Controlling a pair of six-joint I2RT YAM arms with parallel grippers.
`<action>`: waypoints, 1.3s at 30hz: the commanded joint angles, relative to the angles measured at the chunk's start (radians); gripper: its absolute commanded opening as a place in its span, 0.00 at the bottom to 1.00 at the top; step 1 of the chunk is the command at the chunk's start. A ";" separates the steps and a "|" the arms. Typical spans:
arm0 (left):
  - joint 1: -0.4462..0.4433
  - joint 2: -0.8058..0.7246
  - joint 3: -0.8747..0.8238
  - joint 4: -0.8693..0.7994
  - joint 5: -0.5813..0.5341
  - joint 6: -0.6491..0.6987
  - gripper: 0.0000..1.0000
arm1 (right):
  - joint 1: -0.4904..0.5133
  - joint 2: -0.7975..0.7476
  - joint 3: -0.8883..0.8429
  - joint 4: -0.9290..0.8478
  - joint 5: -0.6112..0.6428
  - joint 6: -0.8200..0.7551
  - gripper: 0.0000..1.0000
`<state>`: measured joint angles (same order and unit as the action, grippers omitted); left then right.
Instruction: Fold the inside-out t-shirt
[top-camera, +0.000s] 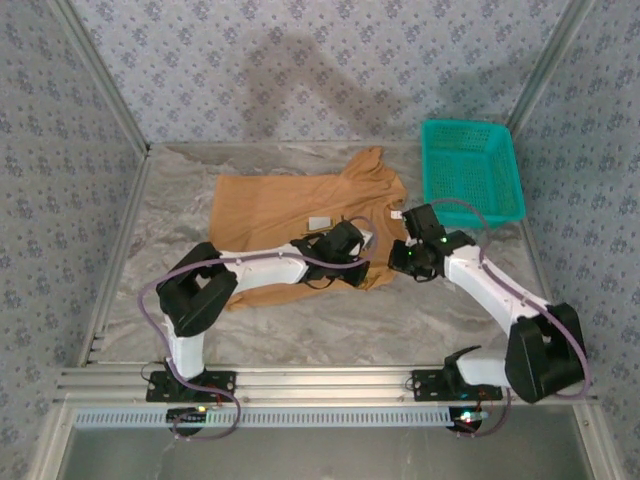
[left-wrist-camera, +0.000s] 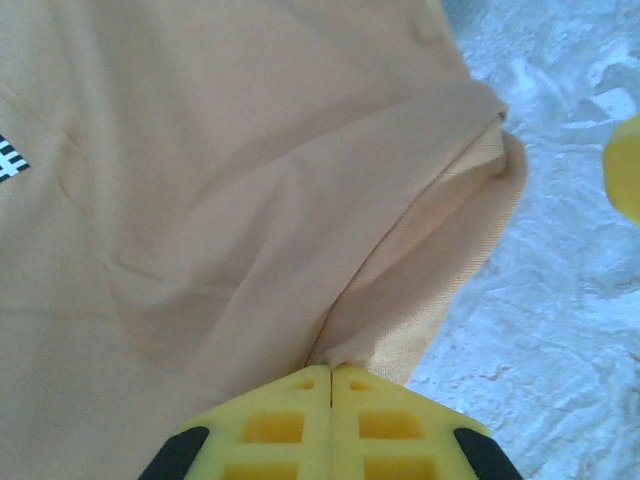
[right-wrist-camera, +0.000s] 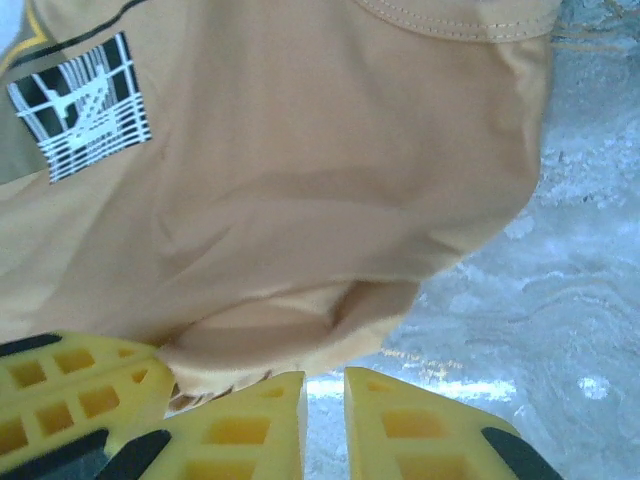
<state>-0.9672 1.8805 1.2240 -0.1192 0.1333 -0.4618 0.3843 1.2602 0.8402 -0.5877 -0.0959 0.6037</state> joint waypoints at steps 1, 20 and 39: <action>0.016 -0.049 -0.007 0.043 0.064 -0.060 0.00 | 0.041 -0.071 -0.061 -0.018 -0.044 0.083 0.19; 0.031 -0.066 -0.069 0.105 0.090 -0.104 0.00 | 0.210 0.098 -0.102 0.254 0.064 0.327 0.17; 0.050 -0.067 -0.085 0.127 0.116 -0.120 0.00 | 0.218 0.264 -0.036 0.286 0.116 0.340 0.13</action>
<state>-0.9222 1.8526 1.1545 -0.0341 0.2195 -0.5678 0.5945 1.5105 0.7757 -0.3058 -0.0166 0.9207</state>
